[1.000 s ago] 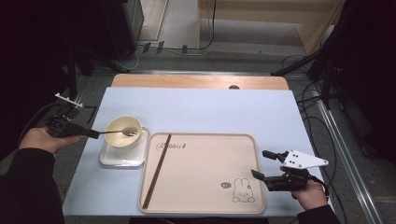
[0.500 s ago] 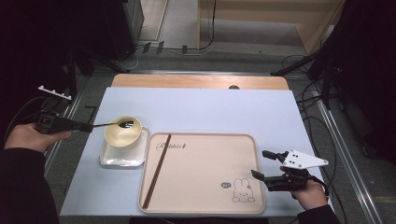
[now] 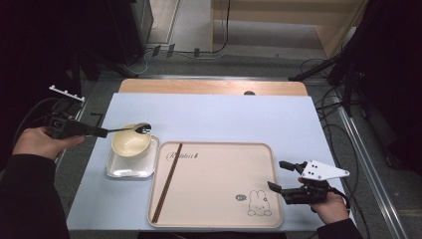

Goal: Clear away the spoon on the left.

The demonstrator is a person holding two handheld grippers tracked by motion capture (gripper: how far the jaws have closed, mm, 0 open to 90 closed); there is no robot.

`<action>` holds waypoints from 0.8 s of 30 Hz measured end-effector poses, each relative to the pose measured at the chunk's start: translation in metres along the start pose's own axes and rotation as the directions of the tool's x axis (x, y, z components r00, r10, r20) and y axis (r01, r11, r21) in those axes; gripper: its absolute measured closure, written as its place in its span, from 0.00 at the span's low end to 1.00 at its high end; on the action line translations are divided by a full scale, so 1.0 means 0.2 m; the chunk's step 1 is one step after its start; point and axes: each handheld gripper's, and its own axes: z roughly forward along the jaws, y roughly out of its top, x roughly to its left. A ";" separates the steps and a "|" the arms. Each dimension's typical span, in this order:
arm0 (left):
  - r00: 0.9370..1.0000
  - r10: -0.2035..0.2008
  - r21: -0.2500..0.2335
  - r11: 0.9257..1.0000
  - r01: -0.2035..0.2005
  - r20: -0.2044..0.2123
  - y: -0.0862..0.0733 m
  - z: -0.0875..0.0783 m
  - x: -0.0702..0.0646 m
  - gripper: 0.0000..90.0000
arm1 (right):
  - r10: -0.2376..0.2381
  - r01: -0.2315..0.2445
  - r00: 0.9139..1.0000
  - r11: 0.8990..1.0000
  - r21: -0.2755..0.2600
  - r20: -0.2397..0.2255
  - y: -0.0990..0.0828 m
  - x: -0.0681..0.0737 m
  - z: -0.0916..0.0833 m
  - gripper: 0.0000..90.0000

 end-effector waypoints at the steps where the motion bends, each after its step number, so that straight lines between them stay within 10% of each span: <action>1: 1.000 0.007 0.004 1.000 -0.007 0.003 0.02 0.02 -0.03 0.99 | -0.001 0.001 1.000 1.000 0.000 0.000 0.00 0.00 0.00 0.24; 24: 0.995 0.067 0.053 0.996 -0.070 0.071 0.15 0.24 -0.24 0.99 | -0.003 0.003 1.000 1.000 -0.001 -0.004 0.00 0.00 0.00 0.25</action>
